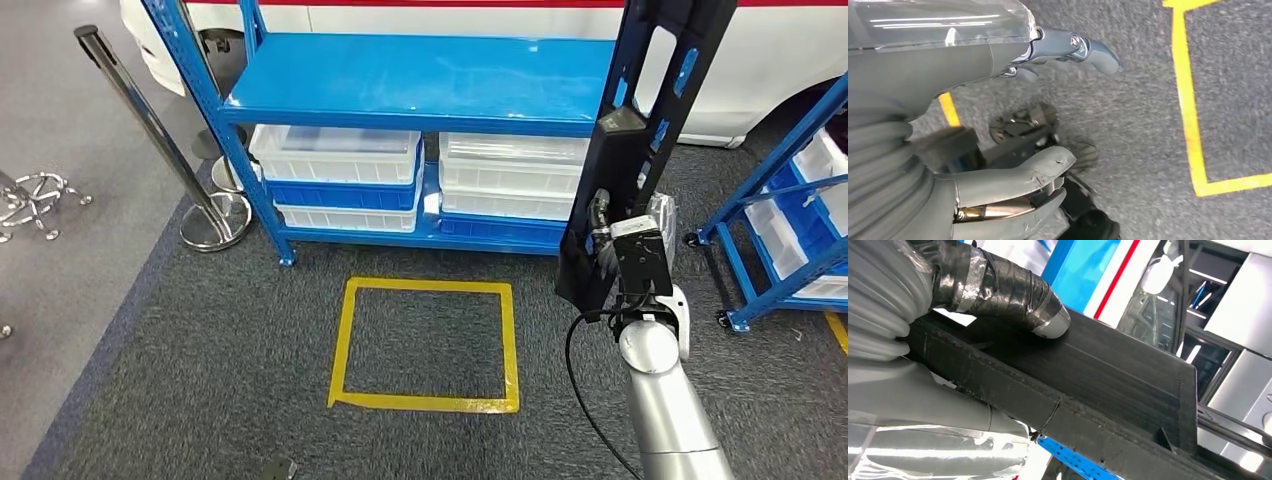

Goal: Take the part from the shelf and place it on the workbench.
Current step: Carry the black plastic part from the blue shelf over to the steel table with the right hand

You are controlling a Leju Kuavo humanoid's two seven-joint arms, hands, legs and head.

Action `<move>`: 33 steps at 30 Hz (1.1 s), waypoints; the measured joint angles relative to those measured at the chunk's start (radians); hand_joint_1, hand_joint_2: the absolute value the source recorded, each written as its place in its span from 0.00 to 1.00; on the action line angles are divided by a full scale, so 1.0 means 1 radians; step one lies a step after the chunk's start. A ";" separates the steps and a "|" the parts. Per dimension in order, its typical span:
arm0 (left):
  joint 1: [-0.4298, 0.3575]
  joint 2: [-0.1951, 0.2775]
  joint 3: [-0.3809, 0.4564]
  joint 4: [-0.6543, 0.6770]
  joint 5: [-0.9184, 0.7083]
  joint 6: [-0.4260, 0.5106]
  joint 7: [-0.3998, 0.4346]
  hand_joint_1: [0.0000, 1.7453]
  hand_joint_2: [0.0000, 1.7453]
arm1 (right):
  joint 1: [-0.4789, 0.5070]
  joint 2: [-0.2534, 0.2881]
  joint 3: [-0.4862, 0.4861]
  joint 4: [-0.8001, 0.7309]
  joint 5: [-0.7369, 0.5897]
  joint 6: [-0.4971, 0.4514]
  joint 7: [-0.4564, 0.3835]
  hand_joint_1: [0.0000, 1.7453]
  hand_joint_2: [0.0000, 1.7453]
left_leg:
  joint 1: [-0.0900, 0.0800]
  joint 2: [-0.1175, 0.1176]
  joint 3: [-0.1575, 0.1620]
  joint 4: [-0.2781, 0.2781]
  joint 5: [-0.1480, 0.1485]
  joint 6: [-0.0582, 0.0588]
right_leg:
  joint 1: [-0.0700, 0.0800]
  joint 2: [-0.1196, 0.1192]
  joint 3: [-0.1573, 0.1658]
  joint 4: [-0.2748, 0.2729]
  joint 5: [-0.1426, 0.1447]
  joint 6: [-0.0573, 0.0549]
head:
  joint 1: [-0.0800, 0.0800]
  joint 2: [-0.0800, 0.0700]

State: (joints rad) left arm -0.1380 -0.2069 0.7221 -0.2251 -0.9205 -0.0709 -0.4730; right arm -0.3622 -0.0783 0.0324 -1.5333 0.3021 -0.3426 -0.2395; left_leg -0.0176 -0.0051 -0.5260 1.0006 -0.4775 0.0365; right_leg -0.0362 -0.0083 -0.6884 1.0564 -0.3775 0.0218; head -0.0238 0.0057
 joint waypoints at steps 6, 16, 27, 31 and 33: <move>0.000 0.000 0.000 0.000 0.000 0.000 0.000 0.00 1.00 | 0.002 0.000 0.000 0.004 -0.003 0.000 0.000 1.00 1.00 | 0.000 0.006 -0.083 -0.011 0.081 0.020 | 0.007 0.006 -0.033 0.239 -0.203 0.004 | 0.001 0.000; 0.004 0.000 0.000 0.000 0.000 0.000 0.000 0.00 1.00 | -0.003 0.000 0.000 0.005 -0.007 0.000 0.000 1.00 1.00 | 0.004 0.001 -0.195 0.058 0.114 -0.025 | 0.014 0.003 0.138 0.009 -0.147 -0.032 | 0.001 0.000; -0.002 0.000 0.000 0.000 0.000 0.000 0.000 0.00 1.00 | -0.006 0.000 0.000 0.002 -0.007 0.000 0.000 1.00 1.00 | 0.017 -0.001 0.006 0.047 -0.033 -0.028 | 0.013 -0.003 0.007 0.003 -0.020 -0.025 | 0.000 0.000; -0.002 0.000 0.000 0.000 0.000 0.000 0.000 0.00 1.00 | -0.003 0.002 0.000 0.003 -0.007 0.000 -0.001 1.00 1.00 | 0.004 0.004 0.011 -0.018 0.001 -0.005 | 0.003 -0.002 -0.002 -0.007 -0.006 0.001 | 0.001 0.000; 0.000 0.000 0.000 0.000 0.000 0.000 0.000 0.00 1.00 | 0.000 0.002 0.000 0.006 -0.007 0.000 -0.001 1.00 1.00 | 0.006 0.009 -0.008 -0.031 0.033 0.010 | 0.006 0.002 -0.025 0.063 -0.091 0.000 | 0.001 0.000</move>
State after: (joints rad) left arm -0.1378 -0.2067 0.7224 -0.2250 -0.9205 -0.0708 -0.4730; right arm -0.3618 -0.0759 0.0324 -1.5275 0.2949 -0.3422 -0.2402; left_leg -0.0112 0.0034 -0.5340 0.9695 -0.4440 0.0461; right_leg -0.0299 -0.0062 -0.7138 1.1190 -0.4686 0.0219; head -0.0230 0.0057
